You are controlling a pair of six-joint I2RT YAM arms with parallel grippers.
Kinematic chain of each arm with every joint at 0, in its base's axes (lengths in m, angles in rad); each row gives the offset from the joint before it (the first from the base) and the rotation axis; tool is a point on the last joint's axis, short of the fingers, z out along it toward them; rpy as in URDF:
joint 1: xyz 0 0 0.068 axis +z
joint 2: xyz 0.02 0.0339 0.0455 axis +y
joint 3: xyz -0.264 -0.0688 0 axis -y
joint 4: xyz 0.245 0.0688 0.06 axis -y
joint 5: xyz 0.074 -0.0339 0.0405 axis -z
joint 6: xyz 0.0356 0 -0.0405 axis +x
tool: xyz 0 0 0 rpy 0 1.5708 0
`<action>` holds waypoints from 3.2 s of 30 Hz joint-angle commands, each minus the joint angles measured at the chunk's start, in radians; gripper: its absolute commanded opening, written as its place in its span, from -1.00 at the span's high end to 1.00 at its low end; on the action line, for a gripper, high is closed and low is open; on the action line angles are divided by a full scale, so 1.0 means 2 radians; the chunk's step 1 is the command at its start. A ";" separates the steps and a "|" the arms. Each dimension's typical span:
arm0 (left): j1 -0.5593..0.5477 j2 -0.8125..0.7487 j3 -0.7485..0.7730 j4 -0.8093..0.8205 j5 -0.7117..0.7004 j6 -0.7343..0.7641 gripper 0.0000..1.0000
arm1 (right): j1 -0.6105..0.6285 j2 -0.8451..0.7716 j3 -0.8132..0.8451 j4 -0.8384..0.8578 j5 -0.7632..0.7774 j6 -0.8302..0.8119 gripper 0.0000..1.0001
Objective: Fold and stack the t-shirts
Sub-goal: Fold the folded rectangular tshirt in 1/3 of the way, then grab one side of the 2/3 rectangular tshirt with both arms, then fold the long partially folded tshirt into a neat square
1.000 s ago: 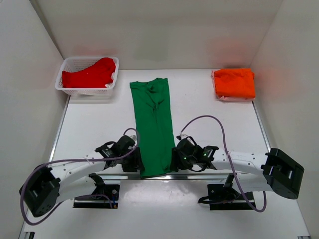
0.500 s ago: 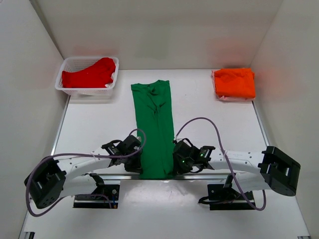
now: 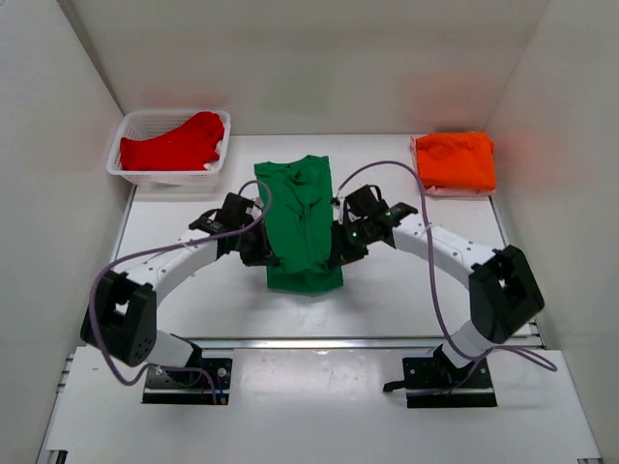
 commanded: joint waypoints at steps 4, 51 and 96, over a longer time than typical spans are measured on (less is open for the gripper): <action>0.060 0.077 0.092 -0.005 0.027 0.064 0.96 | -0.046 0.095 0.118 -0.053 -0.021 -0.094 1.00; 0.010 -0.104 -0.253 0.292 -0.187 -0.123 0.01 | 0.007 -0.034 -0.207 0.303 0.213 0.168 0.02; -0.021 -0.369 -0.261 0.075 -0.114 -0.136 1.00 | 0.114 -0.186 -0.182 0.115 0.174 0.138 1.00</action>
